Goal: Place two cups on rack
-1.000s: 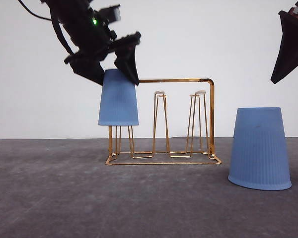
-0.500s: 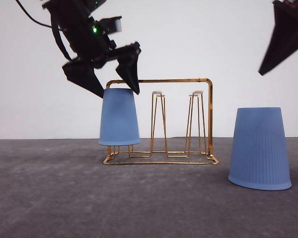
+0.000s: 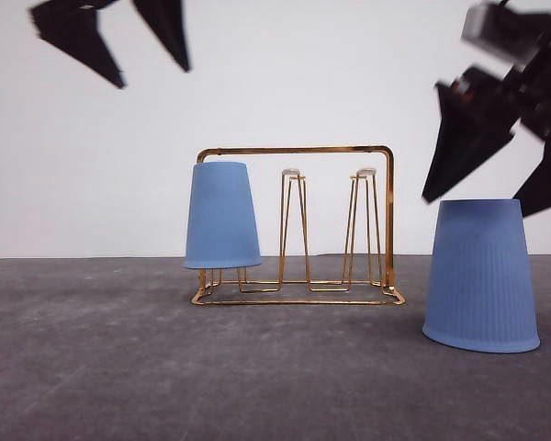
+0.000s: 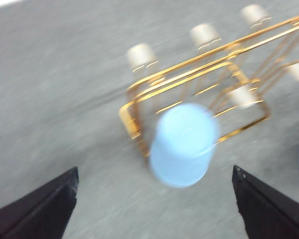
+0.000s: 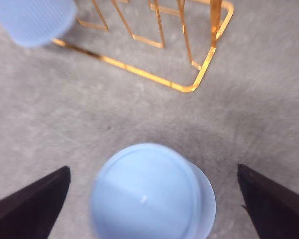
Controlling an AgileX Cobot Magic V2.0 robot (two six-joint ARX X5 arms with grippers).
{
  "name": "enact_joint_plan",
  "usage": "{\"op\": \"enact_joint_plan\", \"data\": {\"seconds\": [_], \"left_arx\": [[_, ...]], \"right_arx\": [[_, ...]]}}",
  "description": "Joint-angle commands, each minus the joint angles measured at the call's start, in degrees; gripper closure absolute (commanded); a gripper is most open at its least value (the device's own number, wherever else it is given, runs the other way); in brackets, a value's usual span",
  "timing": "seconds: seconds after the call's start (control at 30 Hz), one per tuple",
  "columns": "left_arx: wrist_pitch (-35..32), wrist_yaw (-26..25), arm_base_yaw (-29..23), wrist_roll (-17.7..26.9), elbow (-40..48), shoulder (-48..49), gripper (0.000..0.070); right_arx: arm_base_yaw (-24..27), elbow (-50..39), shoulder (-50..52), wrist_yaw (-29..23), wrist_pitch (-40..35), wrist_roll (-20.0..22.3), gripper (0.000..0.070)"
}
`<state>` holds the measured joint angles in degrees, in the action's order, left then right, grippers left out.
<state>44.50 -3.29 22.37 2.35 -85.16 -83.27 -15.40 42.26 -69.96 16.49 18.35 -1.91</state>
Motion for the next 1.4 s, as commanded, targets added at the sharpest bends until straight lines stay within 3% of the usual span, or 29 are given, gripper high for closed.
{"op": "enact_joint_plan", "data": {"seconds": [0.0,0.13,0.23,0.3,0.53,0.77,1.03,1.3,1.37], "left_arx": [[-0.2,-0.1,-0.8,0.7,1.6,1.4,0.0108],[-1.2,-0.1,-4.2,-0.4,9.3,6.4,0.0108],[-2.7,-0.1,-6.5,-2.0,15.6,10.7,0.0108],[-3.2,-0.1,-7.6,-3.1,19.0,13.3,0.0108],[-1.9,0.9,-8.5,-4.1,25.8,18.7,0.0108],[-2.5,2.9,-8.6,-4.1,26.7,19.0,0.0108],[-3.2,2.9,-8.6,-4.2,26.7,19.0,0.0108],[-3.7,2.9,-8.6,-4.4,26.7,19.0,0.0108],[-3.7,2.9,-8.6,-4.6,26.7,19.0,0.0108]], "right_arx": [[-0.4,0.9,-2.5,-0.1,-1.1,-0.3,0.0002],[-0.5,0.9,-6.1,-0.1,-2.1,-0.4,0.0033],[-0.6,0.9,-7.1,0.0,-2.5,-0.3,0.0265],[-0.6,1.1,-7.1,0.4,-2.9,-0.2,0.0310],[-1.0,10.0,-7.1,4.3,1.0,0.2,0.0311],[-1.8,23.7,-7.1,4.5,7.8,3.5,0.0311],[-2.2,26.0,-8.6,1.7,0.9,4.2,0.0311],[-2.2,26.0,-18.4,0.0,-4.9,5.4,0.0309],[-2.2,26.0,-21.0,0.0,-6.3,5.4,0.0280]]}}
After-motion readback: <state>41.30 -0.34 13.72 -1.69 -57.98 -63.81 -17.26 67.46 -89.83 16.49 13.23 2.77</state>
